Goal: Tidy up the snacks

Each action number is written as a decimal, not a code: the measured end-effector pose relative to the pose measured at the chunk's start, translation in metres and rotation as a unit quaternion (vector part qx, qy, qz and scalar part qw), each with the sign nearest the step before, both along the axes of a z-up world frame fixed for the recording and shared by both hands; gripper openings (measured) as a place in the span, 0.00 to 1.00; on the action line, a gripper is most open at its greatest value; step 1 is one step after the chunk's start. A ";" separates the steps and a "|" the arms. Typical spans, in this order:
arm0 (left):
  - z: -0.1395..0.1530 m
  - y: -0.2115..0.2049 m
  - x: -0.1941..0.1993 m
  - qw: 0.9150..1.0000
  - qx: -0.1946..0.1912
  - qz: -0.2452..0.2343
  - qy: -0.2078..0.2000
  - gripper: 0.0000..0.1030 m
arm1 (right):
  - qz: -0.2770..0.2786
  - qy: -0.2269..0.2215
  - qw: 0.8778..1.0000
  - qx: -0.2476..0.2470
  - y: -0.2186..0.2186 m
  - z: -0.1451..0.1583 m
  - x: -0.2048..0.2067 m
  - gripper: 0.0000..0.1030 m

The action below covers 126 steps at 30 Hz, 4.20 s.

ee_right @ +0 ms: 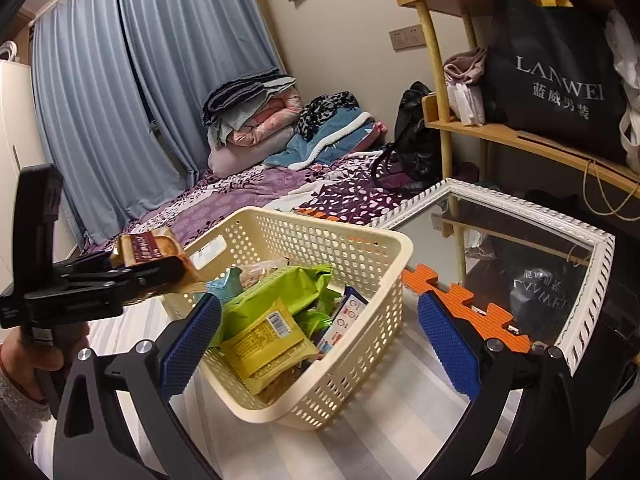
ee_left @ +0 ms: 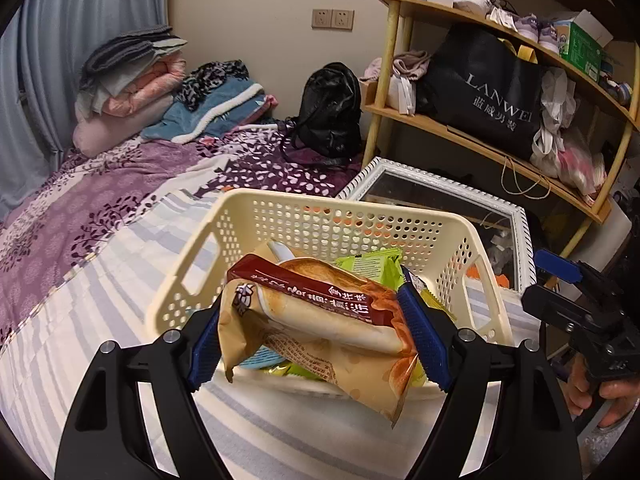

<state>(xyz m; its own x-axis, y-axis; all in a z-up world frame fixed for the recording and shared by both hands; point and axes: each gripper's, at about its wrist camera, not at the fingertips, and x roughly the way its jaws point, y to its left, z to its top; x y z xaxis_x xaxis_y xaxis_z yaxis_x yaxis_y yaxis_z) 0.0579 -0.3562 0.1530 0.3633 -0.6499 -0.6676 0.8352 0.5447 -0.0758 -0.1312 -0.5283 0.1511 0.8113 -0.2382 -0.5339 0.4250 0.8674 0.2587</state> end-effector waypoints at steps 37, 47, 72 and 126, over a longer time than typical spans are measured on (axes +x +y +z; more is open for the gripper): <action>0.025 0.035 -0.029 0.987 0.073 0.112 -0.095 0.97 | 0.036 0.050 0.998 -0.034 0.033 0.006 0.003 0.95; 0.040 0.040 -0.051 0.969 0.092 0.160 -0.164 0.97 | 0.045 0.057 0.995 -0.069 0.050 0.015 0.002 0.95; 0.045 0.049 -0.057 0.964 0.102 0.187 -0.161 0.97 | 0.048 0.064 0.993 -0.087 0.060 0.021 0.008 0.95; 0.011 0.013 -0.040 0.963 0.155 0.146 -0.162 0.97 | 0.037 0.088 0.992 -0.082 0.047 0.002 0.032 0.95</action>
